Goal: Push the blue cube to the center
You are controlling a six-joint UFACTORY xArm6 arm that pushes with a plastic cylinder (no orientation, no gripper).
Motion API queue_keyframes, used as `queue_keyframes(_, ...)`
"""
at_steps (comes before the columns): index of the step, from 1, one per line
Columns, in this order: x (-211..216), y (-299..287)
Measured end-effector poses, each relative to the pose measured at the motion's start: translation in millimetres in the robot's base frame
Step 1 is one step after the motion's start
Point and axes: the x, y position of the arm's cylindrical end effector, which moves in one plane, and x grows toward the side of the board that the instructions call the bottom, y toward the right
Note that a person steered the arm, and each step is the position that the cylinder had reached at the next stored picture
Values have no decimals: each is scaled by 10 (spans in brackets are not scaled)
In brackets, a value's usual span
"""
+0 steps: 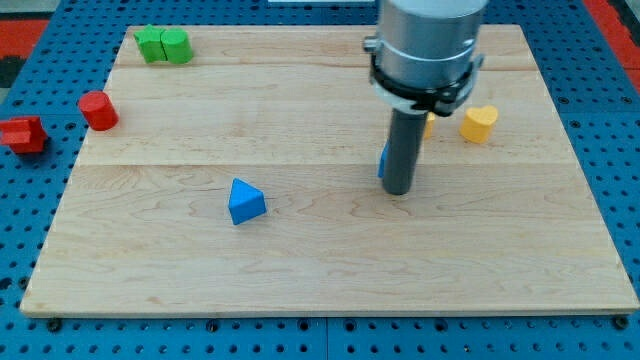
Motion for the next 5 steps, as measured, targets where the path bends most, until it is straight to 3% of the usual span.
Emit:
queue_keyframes(1,-171,302)
queue_keyframes(3,-489,309)
queue_keyframes(4,-498,-274)
queue_keyframes(5,-480,-284)
